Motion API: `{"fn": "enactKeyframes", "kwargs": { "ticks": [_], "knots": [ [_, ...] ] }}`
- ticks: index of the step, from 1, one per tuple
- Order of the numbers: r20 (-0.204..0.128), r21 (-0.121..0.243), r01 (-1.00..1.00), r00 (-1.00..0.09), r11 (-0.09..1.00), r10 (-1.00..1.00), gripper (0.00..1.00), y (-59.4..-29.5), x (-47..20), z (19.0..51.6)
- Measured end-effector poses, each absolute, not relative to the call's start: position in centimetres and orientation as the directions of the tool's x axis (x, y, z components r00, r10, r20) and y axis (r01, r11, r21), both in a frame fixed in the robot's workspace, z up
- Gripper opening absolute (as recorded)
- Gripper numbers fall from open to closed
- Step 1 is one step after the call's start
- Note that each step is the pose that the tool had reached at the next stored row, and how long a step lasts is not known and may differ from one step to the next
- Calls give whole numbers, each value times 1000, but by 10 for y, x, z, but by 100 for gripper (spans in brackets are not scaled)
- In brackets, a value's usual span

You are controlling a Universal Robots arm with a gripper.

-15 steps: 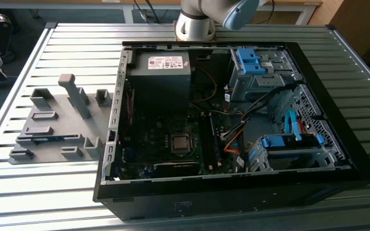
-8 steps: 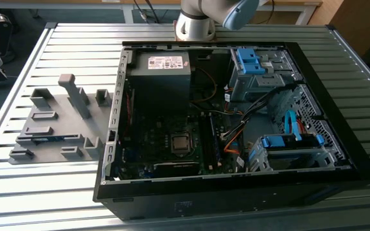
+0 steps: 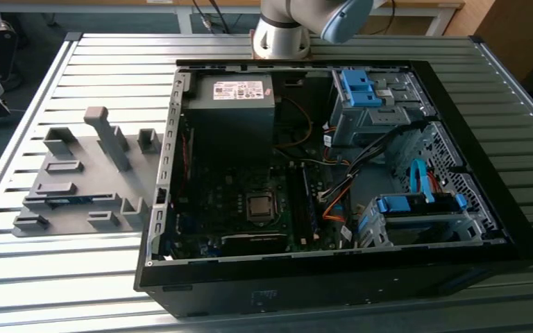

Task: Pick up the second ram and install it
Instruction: 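Pick up the second ram and move it above second insertion slot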

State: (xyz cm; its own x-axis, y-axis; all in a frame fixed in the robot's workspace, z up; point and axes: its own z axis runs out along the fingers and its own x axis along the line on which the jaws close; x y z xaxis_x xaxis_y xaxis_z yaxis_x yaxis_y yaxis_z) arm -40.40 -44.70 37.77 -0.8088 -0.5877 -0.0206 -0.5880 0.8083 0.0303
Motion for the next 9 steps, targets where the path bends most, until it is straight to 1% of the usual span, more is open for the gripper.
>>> {"fn": "enactKeyframes", "kwargs": {
  "ticks": [9],
  "knots": [
    [-21,30,-625,-781,780,-625,11,-447,-404,378]
  ]
}}
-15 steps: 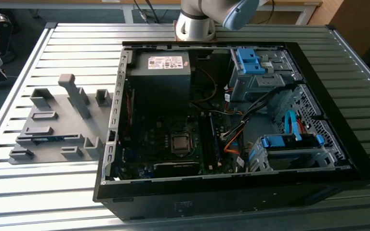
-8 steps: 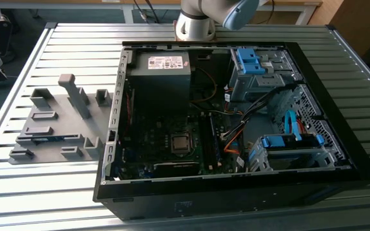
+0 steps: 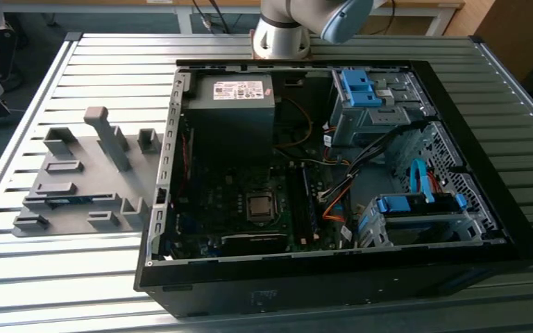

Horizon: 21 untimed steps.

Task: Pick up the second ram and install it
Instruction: 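Pick up the second ram and move it above second insertion slot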

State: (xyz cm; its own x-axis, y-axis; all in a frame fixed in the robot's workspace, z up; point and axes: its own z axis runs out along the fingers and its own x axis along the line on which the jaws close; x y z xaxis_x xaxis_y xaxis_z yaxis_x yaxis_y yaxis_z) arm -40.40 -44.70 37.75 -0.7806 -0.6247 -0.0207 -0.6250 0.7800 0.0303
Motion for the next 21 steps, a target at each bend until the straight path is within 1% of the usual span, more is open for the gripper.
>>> {"fn": "enactKeyframes", "kwargs": {
  "ticks": [10,21],
  "knots": [
    [-21,30,-709,-705,705,-709,11,-447,-406,377],
    [-20,30,-760,-650,649,-760,11,-447,-407,374]
  ]
}}
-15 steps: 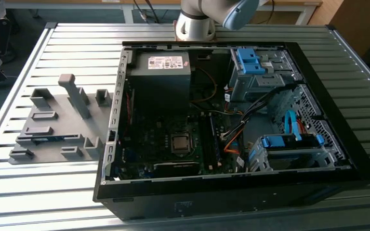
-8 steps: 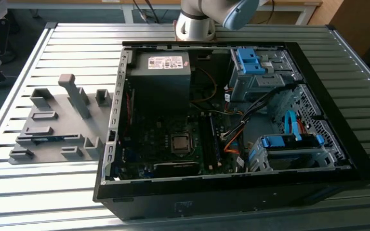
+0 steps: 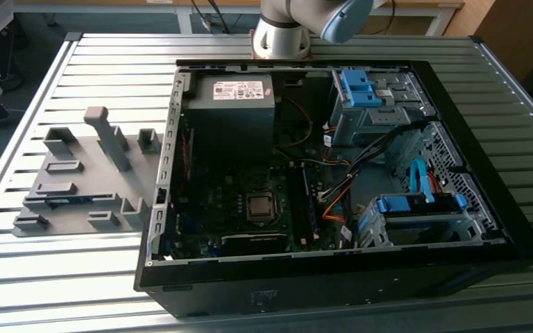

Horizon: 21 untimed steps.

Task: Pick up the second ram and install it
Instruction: 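Pick up the second ram and move it above second insertion slot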

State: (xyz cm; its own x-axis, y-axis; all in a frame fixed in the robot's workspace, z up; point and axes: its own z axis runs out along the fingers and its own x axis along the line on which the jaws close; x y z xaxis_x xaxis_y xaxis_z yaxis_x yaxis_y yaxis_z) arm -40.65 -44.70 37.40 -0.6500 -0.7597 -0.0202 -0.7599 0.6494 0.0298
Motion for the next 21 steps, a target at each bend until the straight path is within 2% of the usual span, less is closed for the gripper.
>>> {"fn": "enactKeyframes", "kwargs": {
  "ticks": [11,21],
  "knots": [
    [-19,31,-787,-617,616,-787,11,-447,-408,371],
    [-19,31,-844,-536,535,-844,11,-447,-408,370]
  ]
}}
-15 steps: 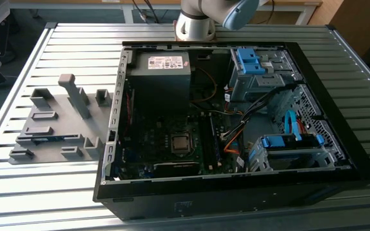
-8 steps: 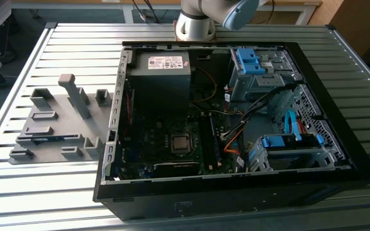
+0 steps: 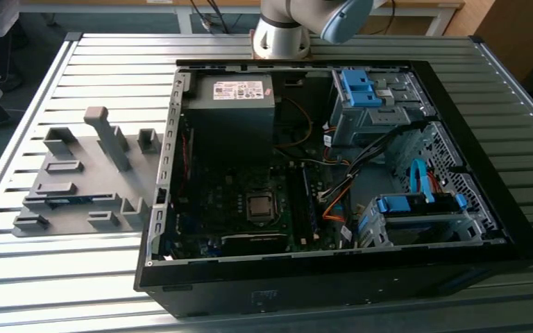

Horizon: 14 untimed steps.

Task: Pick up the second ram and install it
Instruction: 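Pick up the second ram and move it above second insertion slot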

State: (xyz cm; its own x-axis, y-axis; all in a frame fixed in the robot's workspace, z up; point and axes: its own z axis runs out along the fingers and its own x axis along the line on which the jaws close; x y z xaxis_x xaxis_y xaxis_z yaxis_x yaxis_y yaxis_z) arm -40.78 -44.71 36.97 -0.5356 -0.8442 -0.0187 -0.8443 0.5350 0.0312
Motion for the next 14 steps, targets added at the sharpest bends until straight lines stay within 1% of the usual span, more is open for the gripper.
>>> {"fn": "enactKeyframes", "kwargs": {
  "ticks": [4,14],
  "knots": [
    [-19,31,-874,-485,485,-874,11,-447,-408,369],
    [-19,31,-947,-320,319,-947,11,-447,-408,366]
  ]
}}
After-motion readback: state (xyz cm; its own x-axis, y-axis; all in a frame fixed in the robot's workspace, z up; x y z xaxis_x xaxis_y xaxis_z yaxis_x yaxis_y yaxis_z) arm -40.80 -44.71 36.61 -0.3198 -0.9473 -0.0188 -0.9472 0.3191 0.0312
